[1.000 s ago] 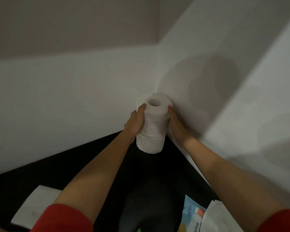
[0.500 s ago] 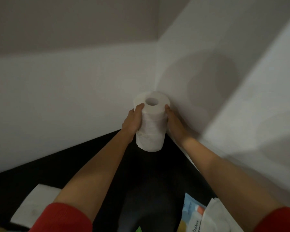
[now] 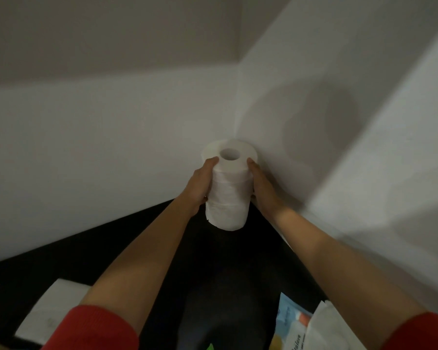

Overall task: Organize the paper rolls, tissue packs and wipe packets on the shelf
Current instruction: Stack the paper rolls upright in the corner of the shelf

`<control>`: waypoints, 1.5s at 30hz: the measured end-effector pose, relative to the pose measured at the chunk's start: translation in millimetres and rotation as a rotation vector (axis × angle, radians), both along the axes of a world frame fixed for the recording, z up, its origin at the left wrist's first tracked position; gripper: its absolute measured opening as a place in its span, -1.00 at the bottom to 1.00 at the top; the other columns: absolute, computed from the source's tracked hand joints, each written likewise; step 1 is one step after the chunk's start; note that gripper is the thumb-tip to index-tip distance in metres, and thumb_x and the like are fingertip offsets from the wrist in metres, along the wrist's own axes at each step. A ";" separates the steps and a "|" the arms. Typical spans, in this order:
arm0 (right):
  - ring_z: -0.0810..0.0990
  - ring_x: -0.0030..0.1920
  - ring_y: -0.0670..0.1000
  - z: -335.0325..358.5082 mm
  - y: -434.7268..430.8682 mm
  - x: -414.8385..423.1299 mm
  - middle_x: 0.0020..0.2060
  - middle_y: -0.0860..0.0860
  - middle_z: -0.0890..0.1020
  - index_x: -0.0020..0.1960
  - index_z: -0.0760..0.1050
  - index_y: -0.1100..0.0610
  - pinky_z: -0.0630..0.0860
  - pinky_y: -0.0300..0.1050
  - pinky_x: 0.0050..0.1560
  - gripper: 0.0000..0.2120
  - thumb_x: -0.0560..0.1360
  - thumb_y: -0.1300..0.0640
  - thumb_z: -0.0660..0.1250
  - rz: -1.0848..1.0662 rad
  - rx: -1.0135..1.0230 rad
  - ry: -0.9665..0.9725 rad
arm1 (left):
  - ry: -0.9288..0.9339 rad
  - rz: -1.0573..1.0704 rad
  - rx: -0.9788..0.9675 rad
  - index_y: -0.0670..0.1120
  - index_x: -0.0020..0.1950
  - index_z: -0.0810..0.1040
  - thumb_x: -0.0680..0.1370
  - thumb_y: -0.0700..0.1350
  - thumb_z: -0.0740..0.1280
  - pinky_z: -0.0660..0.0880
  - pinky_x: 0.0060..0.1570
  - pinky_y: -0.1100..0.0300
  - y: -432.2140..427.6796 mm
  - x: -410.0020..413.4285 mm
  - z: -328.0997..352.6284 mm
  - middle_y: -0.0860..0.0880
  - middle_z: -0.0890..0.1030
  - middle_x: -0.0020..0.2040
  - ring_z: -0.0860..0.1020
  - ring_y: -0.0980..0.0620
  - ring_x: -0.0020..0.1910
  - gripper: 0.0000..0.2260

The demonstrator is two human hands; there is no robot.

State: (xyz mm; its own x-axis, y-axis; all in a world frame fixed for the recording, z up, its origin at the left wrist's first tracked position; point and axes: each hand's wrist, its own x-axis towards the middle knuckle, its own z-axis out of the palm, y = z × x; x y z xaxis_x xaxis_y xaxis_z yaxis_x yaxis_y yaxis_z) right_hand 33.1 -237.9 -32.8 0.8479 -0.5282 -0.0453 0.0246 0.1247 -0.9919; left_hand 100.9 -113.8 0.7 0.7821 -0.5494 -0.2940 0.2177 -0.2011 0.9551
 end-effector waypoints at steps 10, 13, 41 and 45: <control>0.56 0.23 -0.03 -1.8 0.4 2.6 0.19 -0.02 0.61 0.30 0.50 0.04 0.36 0.09 0.38 -0.35 0.36 -0.35 0.24 0.043 0.031 -0.029 | 0.022 0.002 0.006 -0.07 0.38 0.39 0.57 0.22 0.15 0.40 0.20 0.06 5.5 -1.5 3.1 -0.05 0.50 0.23 0.47 0.01 0.05 -0.50; 0.57 0.22 -0.02 0.7 0.6 2.3 0.17 -0.02 0.62 0.29 0.50 0.09 0.40 0.06 0.34 -0.36 0.37 -0.31 0.29 0.004 0.000 -0.043 | -0.006 0.038 -0.014 -0.10 0.43 0.34 0.60 0.18 0.12 0.32 0.12 0.15 9.3 -4.9 7.4 0.00 0.44 0.15 0.40 0.07 0.04 -0.50; 0.43 0.26 0.01 27.0 103.1 -129.6 0.25 0.04 0.43 0.36 0.31 0.17 0.41 -0.07 0.23 -0.47 0.51 -0.11 0.28 -0.150 -0.591 0.201 | -0.201 0.119 0.208 0.00 0.37 0.39 0.48 0.13 0.36 0.44 0.25 -0.01 173.5 -129.8 -20.4 -0.04 0.48 0.26 0.47 -0.04 0.22 -0.50; 0.45 0.22 0.01 10.3 134.4 -152.5 0.24 0.06 0.44 0.34 0.32 0.15 0.42 -0.05 0.25 -0.50 0.50 -0.05 0.33 -0.094 -0.585 0.247 | -0.184 0.026 0.240 0.01 0.33 0.41 0.47 0.07 0.39 0.46 0.10 0.14 202.5 -153.0 -31.4 0.00 0.50 0.17 0.49 0.06 0.09 -0.54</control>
State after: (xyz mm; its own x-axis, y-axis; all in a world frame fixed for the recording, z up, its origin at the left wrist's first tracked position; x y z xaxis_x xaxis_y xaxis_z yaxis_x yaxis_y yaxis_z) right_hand -119.4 -103.5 -22.5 0.7979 -0.5967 0.0851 -0.2285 -0.4300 -0.8734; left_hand -52.2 88.7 -30.7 0.8473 -0.4603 -0.2651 0.0535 -0.4225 0.9048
